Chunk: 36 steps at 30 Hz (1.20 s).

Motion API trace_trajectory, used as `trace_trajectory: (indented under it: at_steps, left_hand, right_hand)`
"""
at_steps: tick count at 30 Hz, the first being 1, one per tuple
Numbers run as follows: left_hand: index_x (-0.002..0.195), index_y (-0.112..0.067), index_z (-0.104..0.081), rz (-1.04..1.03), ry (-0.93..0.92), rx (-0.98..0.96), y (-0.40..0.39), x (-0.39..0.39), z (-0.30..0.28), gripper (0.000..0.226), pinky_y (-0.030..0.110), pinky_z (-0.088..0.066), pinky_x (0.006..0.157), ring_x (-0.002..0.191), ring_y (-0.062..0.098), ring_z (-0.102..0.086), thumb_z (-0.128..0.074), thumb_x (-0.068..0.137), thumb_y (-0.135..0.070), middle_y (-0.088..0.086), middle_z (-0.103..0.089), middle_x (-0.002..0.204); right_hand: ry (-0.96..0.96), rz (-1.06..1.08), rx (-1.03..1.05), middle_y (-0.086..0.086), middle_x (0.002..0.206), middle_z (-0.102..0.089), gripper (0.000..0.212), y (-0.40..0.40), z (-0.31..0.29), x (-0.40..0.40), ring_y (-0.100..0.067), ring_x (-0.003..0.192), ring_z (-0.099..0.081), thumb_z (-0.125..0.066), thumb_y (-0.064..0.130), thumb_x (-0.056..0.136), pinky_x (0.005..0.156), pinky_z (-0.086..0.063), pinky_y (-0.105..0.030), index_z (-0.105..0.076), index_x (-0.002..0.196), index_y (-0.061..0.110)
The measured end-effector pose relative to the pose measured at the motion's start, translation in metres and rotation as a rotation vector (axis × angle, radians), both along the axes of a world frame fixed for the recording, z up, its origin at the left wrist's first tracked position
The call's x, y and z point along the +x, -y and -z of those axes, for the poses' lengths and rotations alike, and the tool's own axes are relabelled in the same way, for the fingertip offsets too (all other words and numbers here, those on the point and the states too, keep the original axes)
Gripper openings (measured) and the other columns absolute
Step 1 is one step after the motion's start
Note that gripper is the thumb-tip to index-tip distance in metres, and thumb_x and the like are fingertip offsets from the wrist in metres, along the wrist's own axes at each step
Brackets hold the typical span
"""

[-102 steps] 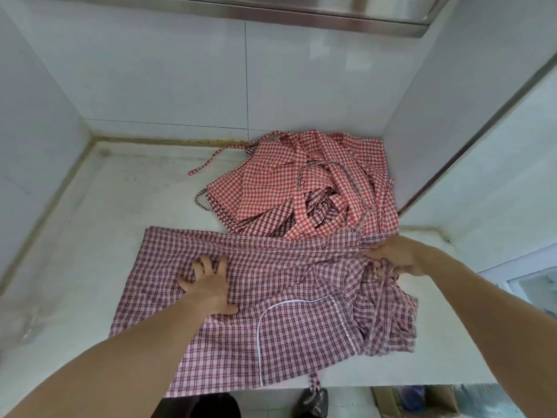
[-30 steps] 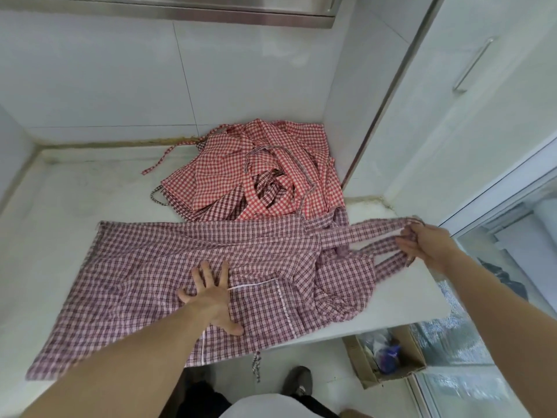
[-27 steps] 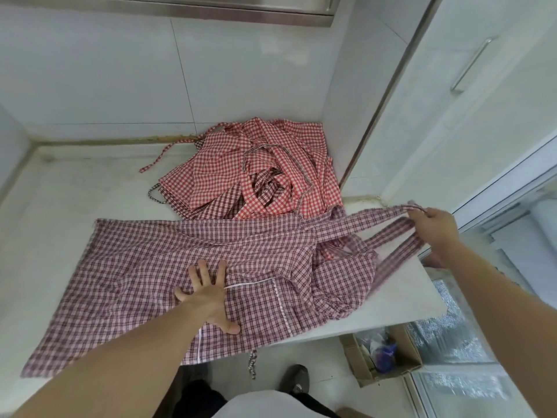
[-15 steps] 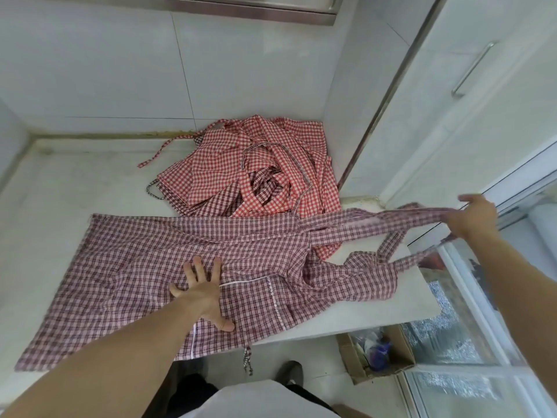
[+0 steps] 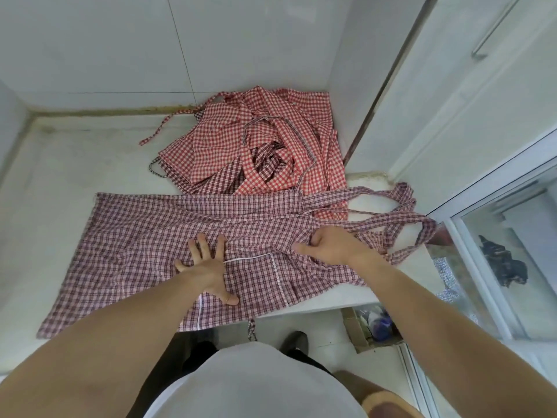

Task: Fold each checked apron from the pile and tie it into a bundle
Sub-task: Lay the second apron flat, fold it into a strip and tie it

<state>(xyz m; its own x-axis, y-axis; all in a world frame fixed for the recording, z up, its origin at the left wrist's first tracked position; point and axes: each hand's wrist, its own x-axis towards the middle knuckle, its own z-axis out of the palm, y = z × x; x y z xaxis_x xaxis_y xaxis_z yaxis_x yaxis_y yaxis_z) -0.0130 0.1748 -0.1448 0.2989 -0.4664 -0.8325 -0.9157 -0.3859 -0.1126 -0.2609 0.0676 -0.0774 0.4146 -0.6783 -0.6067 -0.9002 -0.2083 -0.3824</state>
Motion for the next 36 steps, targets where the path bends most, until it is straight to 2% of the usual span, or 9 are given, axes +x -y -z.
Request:
trace_trajectory:
  at_steps: [3,6,10,14,17,20,24,29,36]
  left_hand:
    - [0.136,-0.025,0.049,0.004,-0.009,-0.015,-0.002,0.003,0.003,0.162,0.072,-0.001,0.114,0.139,0.043,0.038,-0.085,0.057,-0.067,0.019,0.055,0.141]
    - [0.135,-0.025,0.05,0.013,-0.007,-0.012,-0.006,0.008,0.006,0.161,0.072,-0.001,0.114,0.139,0.043,0.039,-0.086,0.057,-0.066,0.019,0.056,0.139]
    - [0.135,-0.023,0.049,0.053,0.01,-0.013,-0.008,0.011,0.006,0.164,0.073,-0.002,0.113,0.139,0.044,0.037,-0.087,0.055,-0.066,0.021,0.054,0.141]
    - [0.143,-0.019,0.042,0.107,0.009,0.048,-0.004,0.01,-0.001,0.159,0.068,-0.013,0.116,0.144,0.048,0.025,-0.082,0.058,-0.071,0.025,0.042,0.15]
    - [0.159,-0.018,0.001,0.01,-0.099,-0.066,0.008,0.026,-0.011,0.12,0.054,-0.028,0.118,0.148,0.043,-0.014,-0.068,0.076,-0.07,0.021,-0.001,0.163]
    - [0.114,-0.01,-0.06,-0.062,-0.149,-0.439,0.019,0.043,-0.019,0.042,0.037,-0.053,0.082,0.094,0.021,-0.063,-0.055,0.096,-0.047,0.008,-0.064,0.11]
    - [0.12,-0.011,-0.055,-0.006,-0.005,-0.826,0.031,0.059,-0.019,0.026,0.044,-0.051,0.092,0.105,0.025,-0.057,-0.056,0.095,-0.021,0.009,-0.058,0.118]
    - [0.142,-0.014,-0.042,0.17,-0.011,-0.637,0.043,0.08,-0.014,0.051,0.049,-0.03,0.113,0.133,0.029,-0.041,-0.059,0.094,-0.016,0.011,-0.045,0.141]
    - [0.118,-0.019,-0.064,0.227,0.027,-0.566,0.057,0.122,-0.005,0.03,0.049,-0.034,0.112,0.122,0.028,-0.048,-0.062,0.094,-0.038,0.009,-0.052,0.126]
  right_hand:
    - [-0.135,-0.123,0.04,-0.002,0.121,-0.064,0.049,-0.014,0.037,0.005,-0.021,0.106,-0.063,-0.066,0.046,0.091,0.096,-0.051,-0.035,-0.058,0.125,0.013]
    - [-0.121,-0.029,-0.023,-0.011,0.111,-0.067,0.03,-0.006,0.046,-0.011,-0.013,0.075,-0.062,-0.052,0.027,0.102,0.075,-0.053,-0.029,-0.058,0.124,0.007]
    - [-0.388,0.023,0.06,-0.002,0.085,-0.056,0.035,0.013,0.044,-0.048,-0.013,0.072,-0.055,-0.047,0.038,0.103,0.069,-0.045,-0.027,-0.059,0.106,0.005]
    - [-0.581,0.01,0.002,-0.001,0.079,-0.049,0.018,0.018,0.039,-0.054,-0.013,0.067,-0.051,-0.049,0.013,0.098,0.056,-0.041,-0.023,-0.057,0.111,0.005]
    - [-0.527,-0.006,-0.2,0.0,0.077,-0.05,0.007,0.022,0.023,-0.033,-0.019,0.074,-0.055,-0.056,0.01,0.092,0.063,-0.045,-0.03,-0.054,0.098,0.01]
    - [-0.106,0.064,-0.366,-0.005,0.078,-0.061,0.011,0.031,0.015,0.002,-0.025,0.075,-0.062,-0.056,0.009,0.09,0.063,-0.048,-0.032,-0.058,0.08,0.01]
    - [0.142,-0.066,-0.405,-0.009,0.112,-0.064,0.017,0.042,0.026,0.042,-0.026,0.105,-0.059,-0.064,0.009,0.09,0.094,-0.051,-0.039,-0.067,0.106,0.01]
    - [-0.137,-0.171,-0.332,-0.006,0.13,-0.052,0.042,0.053,0.044,0.06,-0.028,0.127,-0.045,-0.07,0.013,0.086,0.114,-0.028,-0.051,-0.058,0.126,0.02]
    - [-0.006,-0.108,-0.411,0.01,0.089,-0.063,0.013,0.084,0.038,0.07,-0.016,0.085,-0.056,-0.055,0.021,0.095,0.111,-0.032,-0.052,-0.066,0.1,0.026]
